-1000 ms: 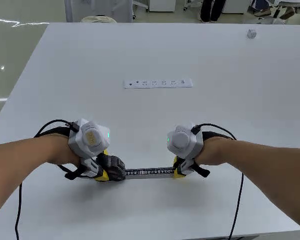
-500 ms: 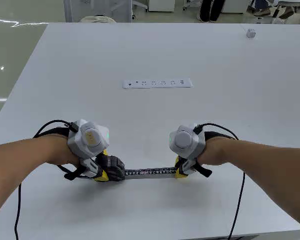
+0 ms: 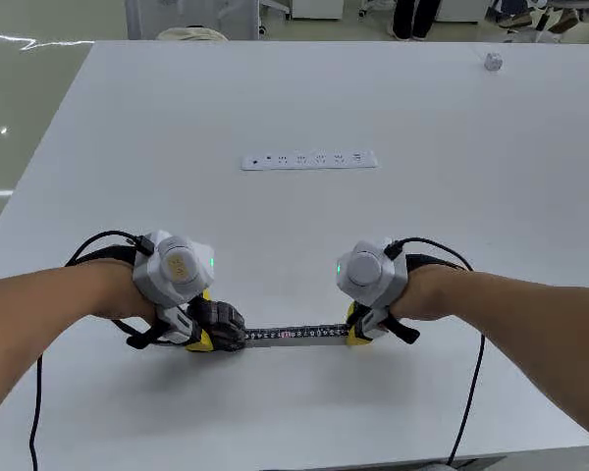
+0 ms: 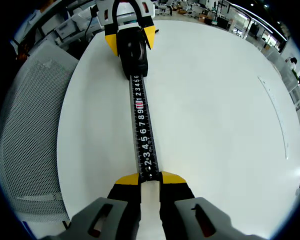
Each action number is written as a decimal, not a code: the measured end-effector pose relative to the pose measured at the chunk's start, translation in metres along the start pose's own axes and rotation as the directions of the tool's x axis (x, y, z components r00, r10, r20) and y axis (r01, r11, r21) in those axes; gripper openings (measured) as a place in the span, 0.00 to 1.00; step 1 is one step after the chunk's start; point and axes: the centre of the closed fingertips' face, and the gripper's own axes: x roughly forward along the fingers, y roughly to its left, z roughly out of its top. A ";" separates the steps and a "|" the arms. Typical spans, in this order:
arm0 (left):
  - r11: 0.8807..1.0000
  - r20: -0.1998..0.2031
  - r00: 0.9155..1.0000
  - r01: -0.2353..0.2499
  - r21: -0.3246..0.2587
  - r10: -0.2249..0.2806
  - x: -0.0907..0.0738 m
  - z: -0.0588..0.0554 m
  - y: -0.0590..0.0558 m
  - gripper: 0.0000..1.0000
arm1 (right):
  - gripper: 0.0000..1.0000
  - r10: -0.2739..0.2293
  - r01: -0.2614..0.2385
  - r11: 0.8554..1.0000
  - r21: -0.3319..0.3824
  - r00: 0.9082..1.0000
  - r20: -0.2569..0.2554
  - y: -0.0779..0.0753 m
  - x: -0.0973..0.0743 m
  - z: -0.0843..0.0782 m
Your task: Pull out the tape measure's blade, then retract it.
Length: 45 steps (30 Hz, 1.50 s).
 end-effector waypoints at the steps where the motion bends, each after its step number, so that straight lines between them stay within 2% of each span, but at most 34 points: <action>1: 1.000 0.000 1.000 0.000 0.000 0.000 0.000 0.000 0.000 0.33 | 0.12 0.000 0.000 1.000 0.000 1.000 0.000 0.000 0.000 0.000; 45: 1.000 -0.002 1.000 -0.003 -0.002 0.003 0.000 0.001 -0.001 0.33 | 0.12 -0.006 0.007 0.999 0.033 1.000 -0.012 0.000 -0.006 -0.019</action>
